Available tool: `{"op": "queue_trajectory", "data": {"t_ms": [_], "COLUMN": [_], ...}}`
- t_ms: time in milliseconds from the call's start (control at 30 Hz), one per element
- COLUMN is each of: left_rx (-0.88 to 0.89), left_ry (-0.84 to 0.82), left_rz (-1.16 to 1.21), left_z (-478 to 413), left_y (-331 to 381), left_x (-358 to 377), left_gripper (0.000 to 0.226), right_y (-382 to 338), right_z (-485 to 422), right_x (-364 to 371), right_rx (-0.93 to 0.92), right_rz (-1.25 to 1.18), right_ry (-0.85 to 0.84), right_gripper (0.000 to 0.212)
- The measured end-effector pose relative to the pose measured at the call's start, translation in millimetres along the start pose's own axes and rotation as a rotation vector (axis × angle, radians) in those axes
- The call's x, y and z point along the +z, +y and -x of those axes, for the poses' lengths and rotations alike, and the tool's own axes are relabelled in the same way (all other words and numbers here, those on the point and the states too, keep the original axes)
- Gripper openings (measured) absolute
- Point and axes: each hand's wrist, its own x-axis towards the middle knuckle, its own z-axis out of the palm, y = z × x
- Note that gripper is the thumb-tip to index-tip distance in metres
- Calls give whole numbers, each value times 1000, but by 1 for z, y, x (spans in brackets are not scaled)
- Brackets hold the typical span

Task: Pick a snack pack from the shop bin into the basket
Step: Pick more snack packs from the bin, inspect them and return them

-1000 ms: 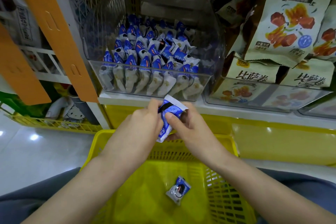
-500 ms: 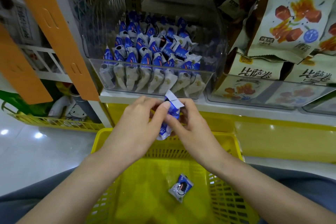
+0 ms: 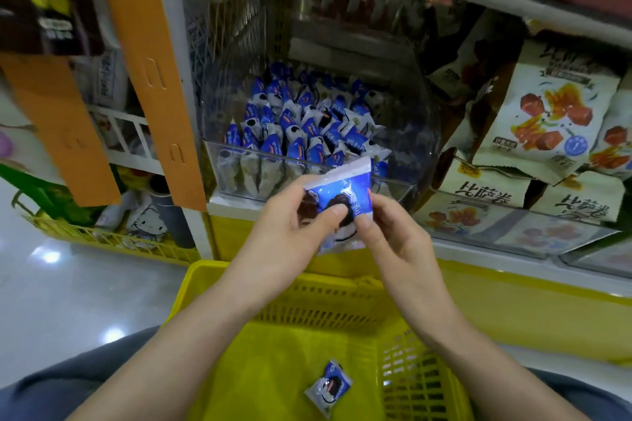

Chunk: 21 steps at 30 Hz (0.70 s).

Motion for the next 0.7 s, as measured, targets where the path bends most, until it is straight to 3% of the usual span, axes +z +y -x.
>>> {"op": "queue_trajectory", "data": {"t_ms": [100,200,433,567,700], "left_rx": [32,156,308,367,462], "left_ry": [47,107,61,34,37], "left_rz": [-122,-424,-1175,-1216,-1227], "left_z": [-8,-20,-49,-52,-55], "left_y": [9,17,8,2,-1], "left_x": [-4,-20,-71,-74,-81], "left_gripper": [24,31,39,53,60], "right_y": [-11,-29,-46,-33,-20], "right_z": [-11,-36,-143,-183,-200], "right_x": [0,-4,-19,-26,-23], "right_rx": [-24,-78,-53,83,38], "right_rz": [-80,27,806,1269,1421], "right_ry": [34,118,276,231,171], "right_gripper": [28,19,22,23,25]}}
